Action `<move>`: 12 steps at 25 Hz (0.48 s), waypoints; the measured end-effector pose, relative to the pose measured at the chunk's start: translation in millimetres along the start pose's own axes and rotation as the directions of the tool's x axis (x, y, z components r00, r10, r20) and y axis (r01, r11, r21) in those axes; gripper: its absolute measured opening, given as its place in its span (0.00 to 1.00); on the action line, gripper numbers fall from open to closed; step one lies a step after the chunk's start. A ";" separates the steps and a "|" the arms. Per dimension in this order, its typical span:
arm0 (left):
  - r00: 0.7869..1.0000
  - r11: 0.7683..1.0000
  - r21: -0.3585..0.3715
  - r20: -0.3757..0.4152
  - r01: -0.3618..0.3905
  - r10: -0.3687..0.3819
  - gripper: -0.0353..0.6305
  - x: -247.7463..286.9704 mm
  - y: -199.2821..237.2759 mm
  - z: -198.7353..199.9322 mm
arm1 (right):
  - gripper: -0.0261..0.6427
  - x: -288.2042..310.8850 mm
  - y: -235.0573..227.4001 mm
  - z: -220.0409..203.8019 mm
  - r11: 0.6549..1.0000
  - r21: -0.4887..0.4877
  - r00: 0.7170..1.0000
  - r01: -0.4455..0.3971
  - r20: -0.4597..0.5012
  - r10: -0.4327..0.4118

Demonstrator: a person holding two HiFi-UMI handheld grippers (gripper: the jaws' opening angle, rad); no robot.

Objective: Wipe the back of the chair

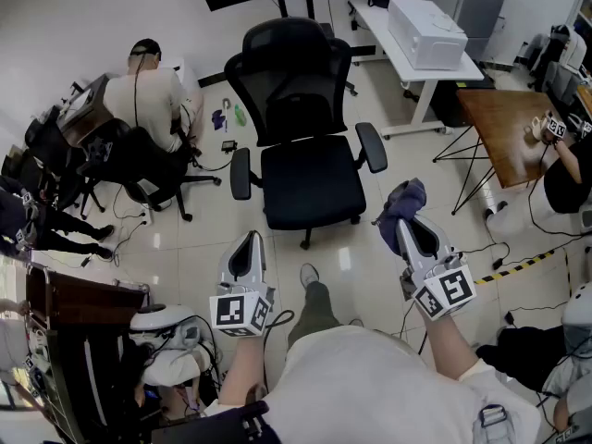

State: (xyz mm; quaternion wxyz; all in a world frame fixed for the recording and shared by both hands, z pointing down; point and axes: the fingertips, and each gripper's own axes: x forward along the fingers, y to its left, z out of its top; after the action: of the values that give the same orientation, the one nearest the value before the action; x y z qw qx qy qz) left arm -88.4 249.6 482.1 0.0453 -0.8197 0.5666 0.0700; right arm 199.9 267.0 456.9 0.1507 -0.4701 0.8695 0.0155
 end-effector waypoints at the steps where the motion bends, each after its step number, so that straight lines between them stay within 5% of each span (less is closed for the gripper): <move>1: 1.000 1.000 0.002 0.003 0.006 -0.006 0.15 10.7 8.3 2.9 | 0.11 13.6 -2.0 -3.4 1.000 0.010 1.000 0.005 -0.007 -0.005; 12: 0.997 0.996 0.042 -0.009 0.074 -0.073 0.15 140.8 113.8 6.7 | 0.11 175.7 -26.9 -27.9 0.999 -0.014 0.999 0.041 -0.025 -0.041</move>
State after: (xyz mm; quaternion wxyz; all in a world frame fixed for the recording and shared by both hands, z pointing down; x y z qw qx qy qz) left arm -146.3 80.4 452.7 0.0631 -0.8391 0.5377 0.0533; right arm 125.1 104.5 438.0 0.1369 -0.4890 0.8614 0.0121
